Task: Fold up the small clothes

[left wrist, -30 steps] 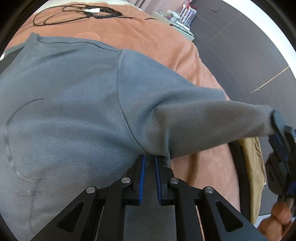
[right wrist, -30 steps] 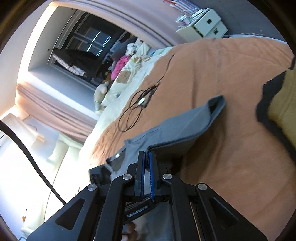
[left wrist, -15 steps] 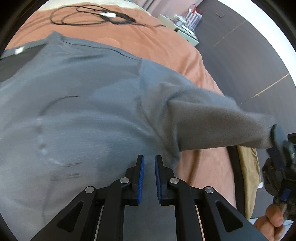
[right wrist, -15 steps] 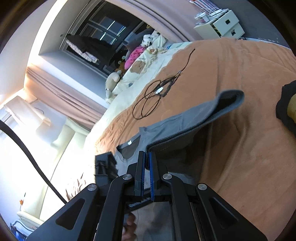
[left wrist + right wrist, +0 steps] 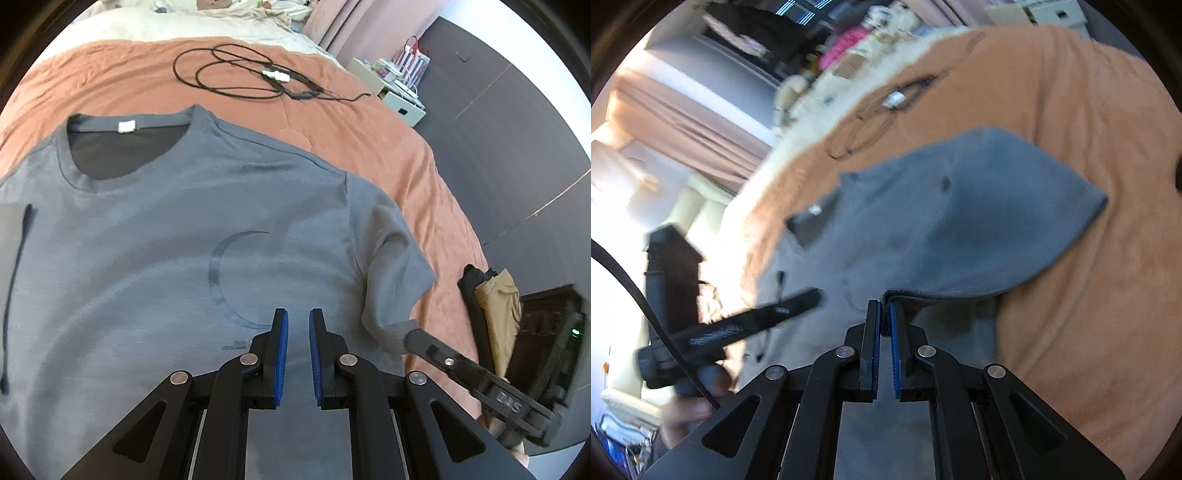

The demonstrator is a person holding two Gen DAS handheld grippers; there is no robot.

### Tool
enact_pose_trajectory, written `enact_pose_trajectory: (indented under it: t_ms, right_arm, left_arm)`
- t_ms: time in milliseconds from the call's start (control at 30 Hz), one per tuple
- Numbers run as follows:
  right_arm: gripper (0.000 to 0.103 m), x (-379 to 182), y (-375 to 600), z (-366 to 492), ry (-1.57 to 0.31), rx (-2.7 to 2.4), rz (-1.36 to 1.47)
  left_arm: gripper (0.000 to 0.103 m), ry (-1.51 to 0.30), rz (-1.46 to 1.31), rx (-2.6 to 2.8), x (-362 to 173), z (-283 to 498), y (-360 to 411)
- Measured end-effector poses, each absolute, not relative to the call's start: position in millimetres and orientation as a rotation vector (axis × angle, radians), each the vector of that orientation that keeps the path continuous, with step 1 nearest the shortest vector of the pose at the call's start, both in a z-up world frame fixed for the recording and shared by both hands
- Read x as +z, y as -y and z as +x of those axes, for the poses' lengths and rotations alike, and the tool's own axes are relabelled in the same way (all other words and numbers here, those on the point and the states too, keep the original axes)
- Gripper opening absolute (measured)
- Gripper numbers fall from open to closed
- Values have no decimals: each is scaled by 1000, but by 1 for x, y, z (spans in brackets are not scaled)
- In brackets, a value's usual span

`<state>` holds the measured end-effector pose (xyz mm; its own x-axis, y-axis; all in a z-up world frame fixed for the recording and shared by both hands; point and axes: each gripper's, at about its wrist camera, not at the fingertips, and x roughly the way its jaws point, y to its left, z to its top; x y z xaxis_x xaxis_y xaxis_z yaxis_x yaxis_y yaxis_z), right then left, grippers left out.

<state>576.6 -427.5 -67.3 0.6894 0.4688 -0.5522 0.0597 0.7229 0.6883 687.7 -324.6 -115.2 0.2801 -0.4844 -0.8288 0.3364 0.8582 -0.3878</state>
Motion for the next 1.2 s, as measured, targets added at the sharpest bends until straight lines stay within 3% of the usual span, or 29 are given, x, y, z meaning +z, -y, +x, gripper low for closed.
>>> enact_pose_trajectory:
  t_ms: [33, 100, 133, 167, 300, 700, 900, 967, 1067, 1200]
  right_arm:
    - [9, -68, 431, 578, -795, 255, 760]
    - [45, -65, 445, 578, -776, 228, 786]
    - [72, -61, 446, 576, -758, 214, 791]
    - [75, -57, 451, 574, -733, 206, 798]
    - [75, -50, 472, 571, -687, 186, 827]
    - [75, -54, 506, 562, -644, 19, 897]
    - [64, -59, 494, 538, -613, -10, 936]
    - [49, -63, 497, 533, -606, -26, 941]
    - [37, -67, 501, 528, -598, -44, 955]
    - [30, -71, 500, 523, -592, -49, 981]
  left_arm:
    - [13, -1164, -143, -548, -114, 688, 324]
    - [14, -1163, -141, -546, -110, 688, 322]
    - [14, -1162, -138, -545, -108, 687, 322]
    - [15, -1160, -134, -546, -107, 687, 323]
    - [27, -1138, -117, -558, -97, 684, 330]
    - [28, -1112, 0, -669, -90, 675, 399]
    - [28, -1112, 58, -713, -97, 676, 443]
    - [28, -1117, 68, -725, -102, 677, 456]
    - [28, -1125, 79, -746, -109, 678, 477]
    - [28, -1131, 115, -770, -119, 678, 503]
